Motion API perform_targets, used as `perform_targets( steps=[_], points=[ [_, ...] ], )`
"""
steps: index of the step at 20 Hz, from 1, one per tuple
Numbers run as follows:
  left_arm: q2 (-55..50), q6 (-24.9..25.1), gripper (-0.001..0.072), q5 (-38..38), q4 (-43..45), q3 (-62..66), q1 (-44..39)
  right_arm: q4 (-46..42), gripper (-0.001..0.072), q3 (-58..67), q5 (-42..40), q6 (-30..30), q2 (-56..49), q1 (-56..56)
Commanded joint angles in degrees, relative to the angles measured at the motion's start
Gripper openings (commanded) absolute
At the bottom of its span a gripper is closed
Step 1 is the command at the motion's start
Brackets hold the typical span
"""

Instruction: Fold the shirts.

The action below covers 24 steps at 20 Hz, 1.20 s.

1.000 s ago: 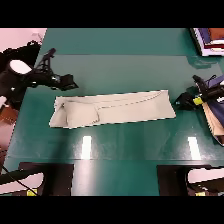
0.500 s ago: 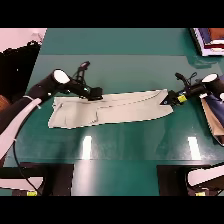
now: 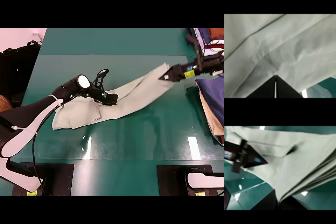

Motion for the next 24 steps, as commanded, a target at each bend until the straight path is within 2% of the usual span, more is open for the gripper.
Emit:
perform_targets(
  steps=[1, 8, 11, 15, 20, 21, 22, 23, 24],
  points=[
    [-0.9, -0.3, 0.0022, 1.5, -0.2, 0.8, -0.6, 1.2, 0.0017, 6.7, -0.4, 2.9, 2.4, 5.2],
    [-0.9, -1.4, 0.0022, 5.6, 0.1, 0.8, -0.8, 1.2, 0.0017, 10.7, -4.5, 3.3, 2.3, 17.1],
    [-0.7, -1.1, 0.0022, 1.6, 1.0, 2.0, 0.7, 1.2, 0.0017, 10.6, -7.5, 3.3, 2.3, 21.3],
    [4.7, -1.2, 0.0022, -7.3, 6.6, 5.9, 9.0, 1.2, 0.0018, 10.7, -13.2, 3.0, 0.9, 28.3],
    [18.0, -1.1, 0.0023, -13.8, 18.4, 9.0, 24.5, 1.2, 0.0019, 11.4, -23.7, 0.4, -8.0, 41.2],
    [20.6, -1.1, 0.0023, -13.8, 19.8, 9.0, 27.6, 1.2, 0.0032, 13.2, -25.5, 0.0, -11.3, 44.0],
    [22.6, -1.1, 0.0023, -13.9, 20.1, 9.0, 30.1, 1.1, 0.0131, 15.6, -27.1, 0.0, -14.6, 46.5],
    [24.4, -1.2, 0.0023, -14.2, 20.1, 9.0, 32.5, 1.1, 0.0184, 18.3, -28.2, 0.0, -18.1, 48.5],
    [25.9, -1.1, 0.0023, -14.8, 20.1, 9.0, 34.7, 1.1, 0.029, 21.4, -28.9, 0.0, -21.7, 50.3]
  ],
)
